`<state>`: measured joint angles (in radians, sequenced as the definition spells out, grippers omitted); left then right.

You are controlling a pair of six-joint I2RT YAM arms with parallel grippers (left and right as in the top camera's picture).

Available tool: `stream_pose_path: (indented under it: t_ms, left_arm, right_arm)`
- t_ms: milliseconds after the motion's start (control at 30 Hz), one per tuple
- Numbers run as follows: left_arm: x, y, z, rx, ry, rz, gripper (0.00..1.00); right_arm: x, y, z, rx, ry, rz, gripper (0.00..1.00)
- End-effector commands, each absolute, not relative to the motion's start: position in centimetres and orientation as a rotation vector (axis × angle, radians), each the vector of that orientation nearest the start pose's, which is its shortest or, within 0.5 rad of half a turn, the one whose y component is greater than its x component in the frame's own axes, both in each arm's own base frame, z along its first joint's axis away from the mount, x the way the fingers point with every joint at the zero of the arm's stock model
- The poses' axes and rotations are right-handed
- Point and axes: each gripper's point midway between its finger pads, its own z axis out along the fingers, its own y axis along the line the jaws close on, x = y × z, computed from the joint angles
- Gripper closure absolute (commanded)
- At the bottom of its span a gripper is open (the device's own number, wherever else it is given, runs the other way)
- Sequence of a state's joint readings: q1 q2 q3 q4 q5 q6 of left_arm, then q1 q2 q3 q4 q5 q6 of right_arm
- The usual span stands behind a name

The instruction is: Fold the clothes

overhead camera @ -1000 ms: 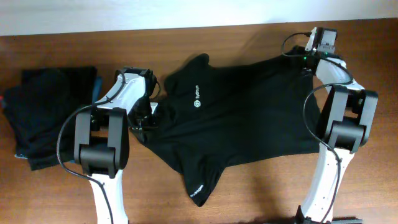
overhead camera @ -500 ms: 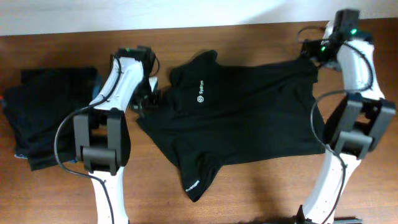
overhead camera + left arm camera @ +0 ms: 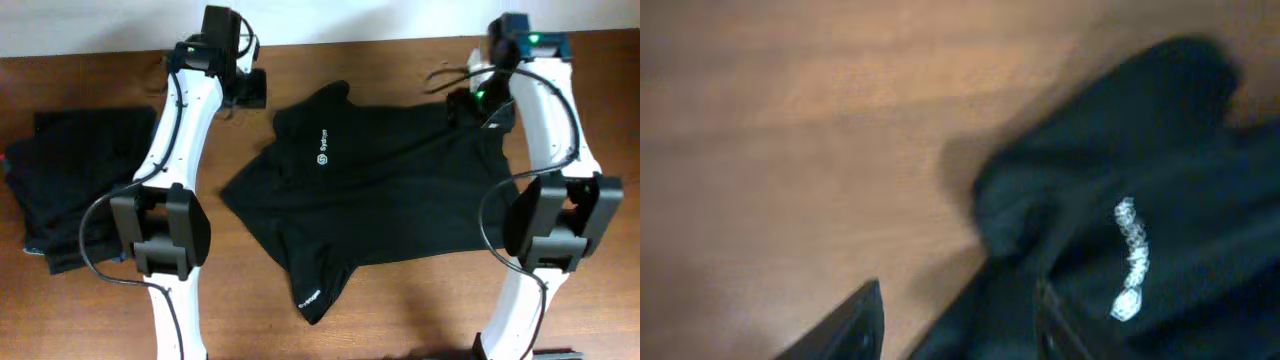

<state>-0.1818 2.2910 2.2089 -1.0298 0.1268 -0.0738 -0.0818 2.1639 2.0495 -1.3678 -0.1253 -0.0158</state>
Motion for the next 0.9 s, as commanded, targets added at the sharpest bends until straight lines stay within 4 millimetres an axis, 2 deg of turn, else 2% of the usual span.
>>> stream_pose_path:
  t_ms: [0, 67, 200, 500, 633, 767, 867]
  left_arm:
    - [55.1, -15.2, 10.8, 0.237, 2.66, -0.493, 0.52]
    - [55.3, -16.6, 9.7, 0.265, 2.654, -0.568, 0.52]
    - [55.1, -18.1, 6.8, 0.296, 2.687, -0.59, 0.53]
    - [54.8, -20.1, 1.2, 0.375, 2.738, -0.551, 0.53]
    - [54.2, -19.9, -1.5, 0.368, 2.791, -0.535, 0.53]
    - [55.0, -17.7, -3.5, 0.334, 2.813, -0.345, 0.53]
    - [55.8, -17.4, -3.6, 0.327, 2.785, -0.307, 0.53]
  right_arm:
    - [42.0, 0.1, 8.7, 0.045, 3.139, 0.207, 0.3]
    - [41.3, 0.7, 7.2, 0.03, 3.164, 0.21, 0.3]
    - [40.4, 1.0, 5.1, 0.027, 3.196, 0.214, 0.3]
    - [40.0, 1.0, 4.6, 0.029, 3.208, 0.214, 0.29]
    - [40.1, 1.0, 4.6, 0.028, 3.205, 0.214, 0.29]
    - [40.0, 1.0, 4.5, 0.029, 3.208, 0.216, 0.29]
    - [39.8, 1.1, 3.5, 0.031, 3.233, 0.224, 0.3]
